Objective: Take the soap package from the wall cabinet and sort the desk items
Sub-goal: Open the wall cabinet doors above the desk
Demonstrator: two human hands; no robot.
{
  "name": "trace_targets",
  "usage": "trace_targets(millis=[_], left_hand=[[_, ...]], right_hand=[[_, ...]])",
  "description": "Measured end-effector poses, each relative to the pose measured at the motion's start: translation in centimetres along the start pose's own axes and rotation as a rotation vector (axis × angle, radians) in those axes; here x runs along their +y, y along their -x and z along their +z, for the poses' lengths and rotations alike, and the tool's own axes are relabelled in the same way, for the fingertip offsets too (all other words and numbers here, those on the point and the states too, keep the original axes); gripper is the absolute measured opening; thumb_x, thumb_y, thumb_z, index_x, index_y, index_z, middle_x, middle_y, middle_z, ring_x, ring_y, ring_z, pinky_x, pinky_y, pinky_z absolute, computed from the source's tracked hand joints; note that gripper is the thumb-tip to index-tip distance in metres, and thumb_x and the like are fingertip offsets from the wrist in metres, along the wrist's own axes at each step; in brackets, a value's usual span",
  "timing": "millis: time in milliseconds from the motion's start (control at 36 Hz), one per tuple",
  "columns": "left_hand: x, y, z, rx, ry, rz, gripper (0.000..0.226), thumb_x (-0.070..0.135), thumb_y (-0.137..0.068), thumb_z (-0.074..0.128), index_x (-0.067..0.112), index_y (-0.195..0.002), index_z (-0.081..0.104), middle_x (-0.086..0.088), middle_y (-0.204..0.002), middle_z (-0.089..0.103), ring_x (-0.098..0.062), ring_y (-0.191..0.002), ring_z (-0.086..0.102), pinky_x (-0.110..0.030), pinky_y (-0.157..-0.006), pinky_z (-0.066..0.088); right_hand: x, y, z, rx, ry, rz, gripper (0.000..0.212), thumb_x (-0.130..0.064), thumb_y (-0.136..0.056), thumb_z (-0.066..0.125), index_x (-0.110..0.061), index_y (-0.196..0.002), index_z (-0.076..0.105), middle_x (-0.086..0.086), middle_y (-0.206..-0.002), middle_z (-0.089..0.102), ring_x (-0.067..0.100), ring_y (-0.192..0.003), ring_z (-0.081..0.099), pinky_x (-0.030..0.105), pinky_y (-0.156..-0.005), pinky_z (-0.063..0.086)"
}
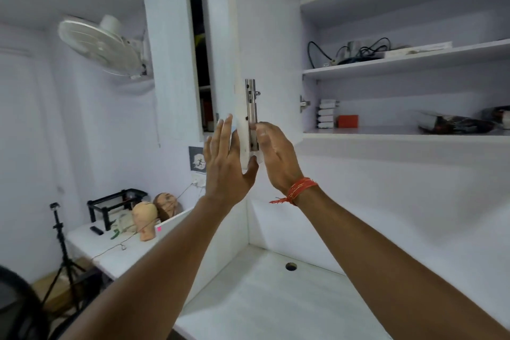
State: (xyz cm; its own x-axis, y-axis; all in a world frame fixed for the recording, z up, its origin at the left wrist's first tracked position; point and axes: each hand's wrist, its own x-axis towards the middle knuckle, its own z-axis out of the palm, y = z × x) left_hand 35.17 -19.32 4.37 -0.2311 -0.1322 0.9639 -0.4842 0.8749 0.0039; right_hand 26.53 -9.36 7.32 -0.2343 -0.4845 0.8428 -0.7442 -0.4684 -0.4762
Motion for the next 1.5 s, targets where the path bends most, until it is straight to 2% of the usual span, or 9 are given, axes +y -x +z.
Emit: trace_targets(millis=[139,250,389,667,806,944,1139,1361,1500], left_hand=[[-4.1,-0.1,-0.5,-0.057,-0.061,-0.055,0.057,0.039,-0.094,0.044,0.002,-0.138,0.047,-0.014,-0.161,0.022,-0.033,-0.150,0.016,-0.055,-0.112,0.029],[-8.0,-0.3,0.0,-0.115,-0.102,-0.066,0.050,0.039,-0.094,0.039,0.002,-0.122,0.058,-0.015,-0.161,0.020,-0.034,-0.150,0.015,-0.055,-0.112,0.031],[-9.0,-0.3,0.2,-0.175,0.013,-0.041,0.068,0.047,-0.092,0.023,0.007,-0.143,0.045,-0.012,-0.163,0.015,-0.029,-0.152,0.008,-0.047,-0.119,0.020],[-7.7,-0.3,0.8,-0.122,0.054,-0.101,0.053,0.038,-0.096,0.041,0.002,-0.134,0.048,-0.021,-0.160,0.019,-0.037,-0.149,0.018,-0.058,-0.113,0.030],[-5.0,-2.0,0.9,0.051,0.196,-0.155,0.068,0.042,-0.090,0.054,0.002,-0.142,0.041,-0.022,-0.161,0.016,-0.036,-0.149,0.016,-0.055,-0.117,0.021],[0.4,-4.6,1.9,0.145,0.367,0.011,0.076,0.031,-0.083,0.062,0.000,-0.147,0.035,-0.022,-0.159,0.022,-0.034,-0.149,0.018,-0.048,-0.122,0.015],[9.8,-5.6,5.7,-0.069,0.744,-0.104,0.069,0.030,-0.088,0.061,0.009,-0.149,0.035,-0.006,-0.158,0.031,-0.019,-0.146,0.026,-0.016,-0.115,0.018],[19.6,-6.3,12.6,-0.277,0.994,-0.202,0.067,0.034,-0.090,0.065,0.019,-0.148,0.036,0.002,-0.154,0.037,-0.013,-0.141,0.035,-0.020,-0.110,0.027],[25.9,-7.2,18.1,-0.394,1.063,-0.248,0.067,0.040,-0.088,0.066,0.023,-0.146,0.037,0.002,-0.152,0.041,-0.017,-0.138,0.039,-0.038,-0.114,0.036]], right_hand=[[1.3,-1.1,4.3,-0.165,0.057,0.066,0.064,-0.058,-0.095,0.020,-0.024,-0.146,0.038,0.002,-0.157,0.032,0.015,-0.145,0.026,0.036,-0.119,0.023],[2.0,-2.0,7.6,-0.244,0.016,0.142,0.069,-0.063,-0.091,0.017,-0.031,-0.152,0.023,-0.004,-0.164,0.007,0.013,-0.151,0.005,0.040,-0.122,0.009],[3.6,-2.0,9.6,-0.148,0.076,0.103,0.063,-0.062,-0.095,0.020,-0.035,-0.152,0.019,-0.004,-0.164,0.005,0.013,-0.151,-0.001,0.036,-0.119,0.007],[3.8,-2.4,7.7,-0.084,0.090,0.029,0.078,-0.075,-0.086,0.018,-0.028,-0.144,0.040,0.001,-0.154,0.035,0.011,-0.140,0.033,0.024,-0.109,0.029],[3.2,-2.8,4.0,0.113,0.010,0.020,0.054,-0.054,-0.094,0.037,-0.020,-0.133,0.052,-0.010,-0.125,0.057,-0.004,-0.111,0.055,0.023,-0.093,0.045],[3.3,-2.6,-2.1,0.249,0.057,0.069,0.062,-0.062,-0.088,0.035,-0.019,-0.130,0.053,0.001,-0.128,0.060,0.013,-0.112,0.060,0.024,-0.091,0.048],[4.3,-1.0,-12.5,0.399,0.214,0.133,0.039,-0.042,-0.098,0.045,-0.016,-0.125,0.056,-0.009,-0.111,0.063,-0.001,-0.100,0.059,0.014,-0.084,0.047],[7.7,1.3,-23.7,0.499,0.326,0.238,0.043,-0.047,-0.094,0.050,-0.020,-0.127,0.054,-0.005,-0.119,0.058,0.002,-0.104,0.056,0.028,-0.090,0.049],[11.1,1.7,-30.5,0.512,0.383,0.290,0.042,-0.045,-0.096,0.050,-0.017,-0.127,0.053,-0.004,-0.108,0.061,-0.005,-0.092,0.059,0.009,-0.075,0.043]])
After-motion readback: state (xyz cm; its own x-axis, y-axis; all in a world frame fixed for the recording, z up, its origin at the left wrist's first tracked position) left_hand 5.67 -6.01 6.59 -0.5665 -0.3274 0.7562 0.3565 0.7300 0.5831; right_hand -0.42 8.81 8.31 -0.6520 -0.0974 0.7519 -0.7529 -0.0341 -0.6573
